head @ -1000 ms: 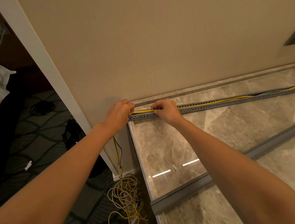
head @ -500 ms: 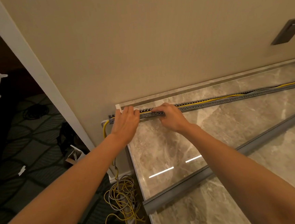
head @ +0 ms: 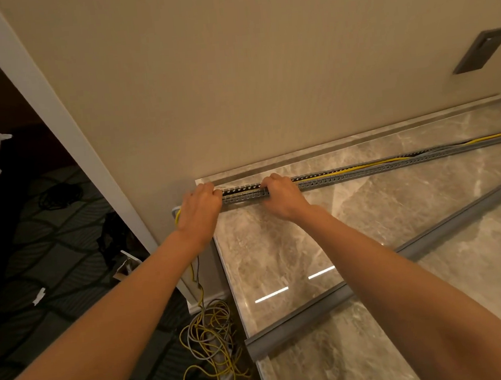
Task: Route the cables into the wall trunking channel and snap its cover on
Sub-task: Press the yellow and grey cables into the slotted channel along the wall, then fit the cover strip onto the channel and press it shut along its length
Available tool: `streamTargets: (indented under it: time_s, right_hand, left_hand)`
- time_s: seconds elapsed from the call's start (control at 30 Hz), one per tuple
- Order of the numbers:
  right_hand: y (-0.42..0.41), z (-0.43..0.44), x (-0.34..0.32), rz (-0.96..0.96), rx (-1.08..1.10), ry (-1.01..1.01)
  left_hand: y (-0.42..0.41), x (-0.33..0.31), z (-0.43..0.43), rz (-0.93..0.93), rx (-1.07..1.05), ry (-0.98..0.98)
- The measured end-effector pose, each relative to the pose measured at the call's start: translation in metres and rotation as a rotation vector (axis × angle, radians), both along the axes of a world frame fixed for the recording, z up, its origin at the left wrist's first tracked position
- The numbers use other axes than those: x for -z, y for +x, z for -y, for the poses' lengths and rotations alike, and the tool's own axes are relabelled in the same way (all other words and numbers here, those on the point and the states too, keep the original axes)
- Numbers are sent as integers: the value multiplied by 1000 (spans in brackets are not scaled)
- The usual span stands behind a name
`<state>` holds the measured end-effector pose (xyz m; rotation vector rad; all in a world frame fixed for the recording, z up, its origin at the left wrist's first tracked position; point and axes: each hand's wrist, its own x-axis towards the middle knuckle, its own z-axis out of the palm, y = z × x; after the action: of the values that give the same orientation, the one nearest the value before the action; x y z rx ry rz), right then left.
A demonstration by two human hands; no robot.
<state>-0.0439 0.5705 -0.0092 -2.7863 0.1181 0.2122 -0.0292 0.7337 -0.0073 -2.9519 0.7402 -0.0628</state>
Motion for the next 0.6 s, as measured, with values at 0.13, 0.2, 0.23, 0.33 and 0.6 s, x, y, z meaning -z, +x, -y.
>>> streamTargets:
  time_s: [0.13,0.2,0.23,0.33,0.6]
  right_hand:
    - [-3,3,-5,-37,3,71]
    - [0,7,-15,-74,8,123]
    - [2,9,-21,-80,13,154]
    - [-7,31,-32,-6,91,228]
    - [-114,157,-17,8,431,198]
  left_hand:
    - [2,-13,18,-75,-32,117]
    - [2,-20,34,-132,-86,119]
    - [3,-23,42,-170,-129,110]
    - [2,-36,68,-227,-165,51]
    - [-57,-46,178,-331,63,-124]
